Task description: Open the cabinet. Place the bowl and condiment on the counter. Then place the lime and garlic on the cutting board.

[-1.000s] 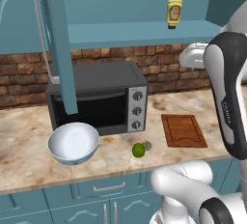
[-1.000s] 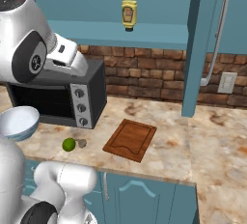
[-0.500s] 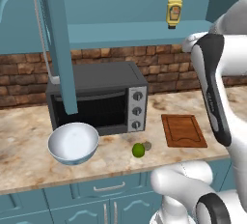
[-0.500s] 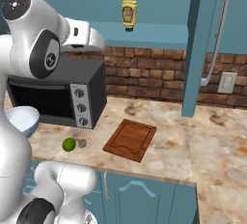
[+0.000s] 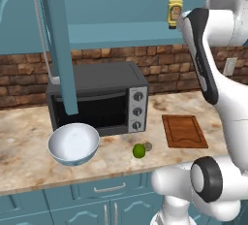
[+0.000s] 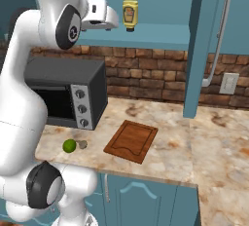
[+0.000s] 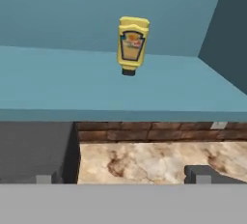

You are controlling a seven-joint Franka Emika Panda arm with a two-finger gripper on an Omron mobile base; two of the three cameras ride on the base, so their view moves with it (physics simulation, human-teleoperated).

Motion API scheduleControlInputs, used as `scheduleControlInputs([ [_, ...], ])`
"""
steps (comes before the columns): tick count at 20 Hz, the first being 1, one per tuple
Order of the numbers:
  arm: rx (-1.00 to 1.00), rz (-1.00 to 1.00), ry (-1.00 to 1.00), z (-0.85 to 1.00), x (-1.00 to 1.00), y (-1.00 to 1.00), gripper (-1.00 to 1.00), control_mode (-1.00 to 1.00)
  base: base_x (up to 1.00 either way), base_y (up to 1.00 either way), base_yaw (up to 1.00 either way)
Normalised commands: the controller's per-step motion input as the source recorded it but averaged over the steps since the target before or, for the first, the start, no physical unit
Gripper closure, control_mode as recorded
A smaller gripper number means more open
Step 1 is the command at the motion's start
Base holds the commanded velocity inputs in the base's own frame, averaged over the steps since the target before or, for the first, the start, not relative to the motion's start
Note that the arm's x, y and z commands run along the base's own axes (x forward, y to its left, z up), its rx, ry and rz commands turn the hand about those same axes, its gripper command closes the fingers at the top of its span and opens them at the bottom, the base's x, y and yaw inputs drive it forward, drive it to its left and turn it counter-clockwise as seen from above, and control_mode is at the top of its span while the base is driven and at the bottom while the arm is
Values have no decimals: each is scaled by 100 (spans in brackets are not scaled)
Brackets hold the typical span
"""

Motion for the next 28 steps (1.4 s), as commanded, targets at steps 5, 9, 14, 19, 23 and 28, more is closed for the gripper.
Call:
scheduleControlInputs([
  [5, 0, 0, -2, -10, 93, -10, -100, -100, 0, 0, 0],
  [9, 0, 0, -4, -20, 57, -3, -100, -100, 0, 0, 0],
  [14, 0, 0, 0, -10, 50, -12, -100, -100, 0, 0, 0],
  [19, 0, -3, -5, -8, 50, -14, -100, -100, 0, 0, 0],
  [23, 0, -12, -5, -9, 51, -2, -100, -100, 0, 0, 0],
  [28, 1, -13, -3, -2, 39, 0, -100, -100, 0, 0, 0],
])
